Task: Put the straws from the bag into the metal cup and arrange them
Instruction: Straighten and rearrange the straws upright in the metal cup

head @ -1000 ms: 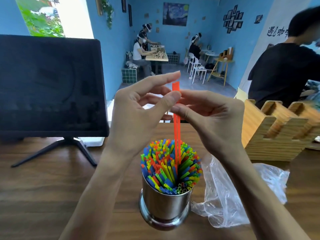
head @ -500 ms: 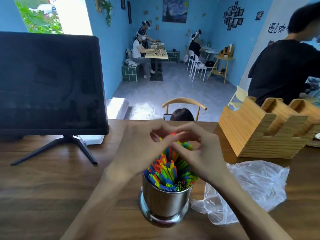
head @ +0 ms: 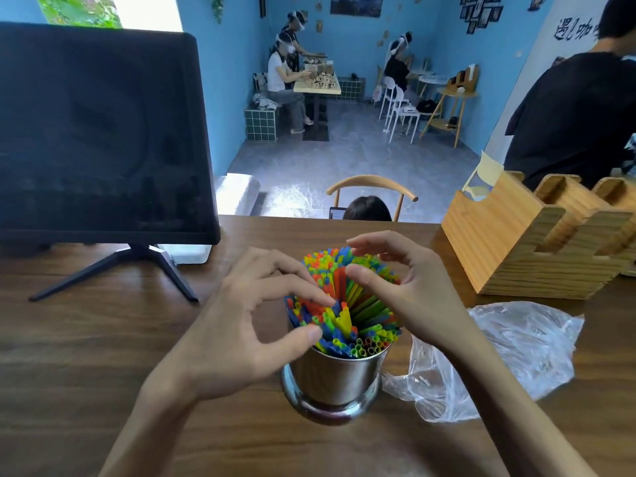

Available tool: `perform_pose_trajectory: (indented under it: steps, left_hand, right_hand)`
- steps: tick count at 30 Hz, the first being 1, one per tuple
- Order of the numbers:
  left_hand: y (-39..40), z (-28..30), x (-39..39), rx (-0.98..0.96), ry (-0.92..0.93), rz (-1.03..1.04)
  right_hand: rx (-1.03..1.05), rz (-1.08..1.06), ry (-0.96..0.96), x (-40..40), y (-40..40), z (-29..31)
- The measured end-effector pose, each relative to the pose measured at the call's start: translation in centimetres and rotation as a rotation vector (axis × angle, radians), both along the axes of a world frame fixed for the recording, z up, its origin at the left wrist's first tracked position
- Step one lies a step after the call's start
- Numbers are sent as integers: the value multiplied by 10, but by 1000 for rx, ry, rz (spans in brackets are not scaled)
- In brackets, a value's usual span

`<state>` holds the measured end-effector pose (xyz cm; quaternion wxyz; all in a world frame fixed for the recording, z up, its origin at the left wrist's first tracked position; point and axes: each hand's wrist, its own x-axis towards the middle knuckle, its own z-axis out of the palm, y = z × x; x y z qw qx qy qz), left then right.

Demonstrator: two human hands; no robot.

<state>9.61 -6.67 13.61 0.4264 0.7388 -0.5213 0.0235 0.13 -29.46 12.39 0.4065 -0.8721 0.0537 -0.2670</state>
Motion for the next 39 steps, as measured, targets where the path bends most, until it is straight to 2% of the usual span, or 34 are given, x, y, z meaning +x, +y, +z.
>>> perform_pose_trajectory:
  steps: [7,18,28,39]
  left_hand:
    - [0,0,-7,27,-171,88]
    - [-6,2,-6,30,-219,89]
    - [-4,9,-6,192,-214,42]
    - [-10,3,-10,171,-250,43]
  right_hand:
    - [74,-10,21,-2,0,-5]
    - [97,-34,28,-3,-2,-9]
    - [128,-27,29,-5,-1,-8]
    - [120,-32,28,-8,1,-7]
